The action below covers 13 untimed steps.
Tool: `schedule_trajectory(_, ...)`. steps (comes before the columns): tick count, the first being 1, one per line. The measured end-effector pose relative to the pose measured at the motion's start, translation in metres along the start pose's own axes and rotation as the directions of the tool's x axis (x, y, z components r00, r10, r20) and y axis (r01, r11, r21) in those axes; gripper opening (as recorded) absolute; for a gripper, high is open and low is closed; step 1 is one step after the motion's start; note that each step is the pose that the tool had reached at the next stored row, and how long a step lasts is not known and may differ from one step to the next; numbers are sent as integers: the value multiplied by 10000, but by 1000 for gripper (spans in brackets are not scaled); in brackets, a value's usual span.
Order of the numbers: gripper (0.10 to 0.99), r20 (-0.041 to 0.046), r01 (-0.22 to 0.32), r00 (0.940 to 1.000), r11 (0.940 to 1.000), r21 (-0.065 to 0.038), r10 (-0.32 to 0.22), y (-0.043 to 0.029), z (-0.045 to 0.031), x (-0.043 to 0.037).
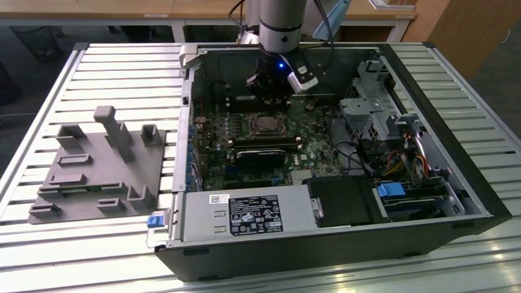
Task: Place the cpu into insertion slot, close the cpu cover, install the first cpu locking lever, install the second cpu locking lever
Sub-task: 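Install the first cpu locking lever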
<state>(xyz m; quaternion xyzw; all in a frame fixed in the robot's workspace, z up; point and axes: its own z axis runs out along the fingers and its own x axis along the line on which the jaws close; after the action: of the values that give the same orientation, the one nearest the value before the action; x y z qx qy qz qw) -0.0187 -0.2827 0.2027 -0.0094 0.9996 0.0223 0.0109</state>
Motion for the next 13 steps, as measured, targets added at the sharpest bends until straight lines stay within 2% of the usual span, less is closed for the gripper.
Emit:
schedule_trajectory(3,106,-2,-1,10000,10000,57,1,-1,6,-4)
schedule_trajectory(11,106,-7,3,10000,9995,311,-3,-2,23,-12)
schedule_trajectory(13,106,-11,4,10000,9994,333,-4,-3,28,-12)
